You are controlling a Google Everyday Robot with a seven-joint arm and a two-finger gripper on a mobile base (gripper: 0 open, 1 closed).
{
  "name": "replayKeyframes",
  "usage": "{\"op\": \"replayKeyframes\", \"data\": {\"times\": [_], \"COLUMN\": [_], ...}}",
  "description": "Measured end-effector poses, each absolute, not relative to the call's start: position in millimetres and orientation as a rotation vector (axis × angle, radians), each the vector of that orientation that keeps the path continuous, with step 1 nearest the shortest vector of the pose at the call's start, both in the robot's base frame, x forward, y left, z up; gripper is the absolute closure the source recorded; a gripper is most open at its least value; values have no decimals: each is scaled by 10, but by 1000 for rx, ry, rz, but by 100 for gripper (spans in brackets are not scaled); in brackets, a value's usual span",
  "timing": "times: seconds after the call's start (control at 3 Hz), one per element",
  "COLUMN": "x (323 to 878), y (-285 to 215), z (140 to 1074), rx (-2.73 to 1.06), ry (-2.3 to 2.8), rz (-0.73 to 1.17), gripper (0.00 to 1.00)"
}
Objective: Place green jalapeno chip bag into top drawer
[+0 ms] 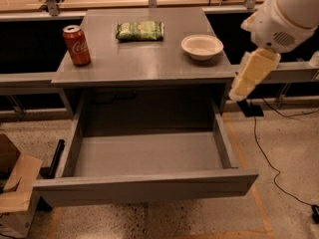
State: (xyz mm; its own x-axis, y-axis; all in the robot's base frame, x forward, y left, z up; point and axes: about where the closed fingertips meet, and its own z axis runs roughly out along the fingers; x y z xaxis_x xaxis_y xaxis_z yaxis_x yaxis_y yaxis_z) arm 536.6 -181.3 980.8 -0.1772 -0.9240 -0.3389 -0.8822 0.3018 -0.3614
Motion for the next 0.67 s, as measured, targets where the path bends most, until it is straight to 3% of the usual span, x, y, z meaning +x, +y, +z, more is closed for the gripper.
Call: {"op": "replayKeyframes", "data": {"times": [0.33, 0.67], "x": [6077, 6075], "y": [-1504, -1501], "z": [9971, 9962], "rx": [-1548, -1550], "ry": [1959, 1960], "rz": [-72, -72], "gripper": [0, 0]}}
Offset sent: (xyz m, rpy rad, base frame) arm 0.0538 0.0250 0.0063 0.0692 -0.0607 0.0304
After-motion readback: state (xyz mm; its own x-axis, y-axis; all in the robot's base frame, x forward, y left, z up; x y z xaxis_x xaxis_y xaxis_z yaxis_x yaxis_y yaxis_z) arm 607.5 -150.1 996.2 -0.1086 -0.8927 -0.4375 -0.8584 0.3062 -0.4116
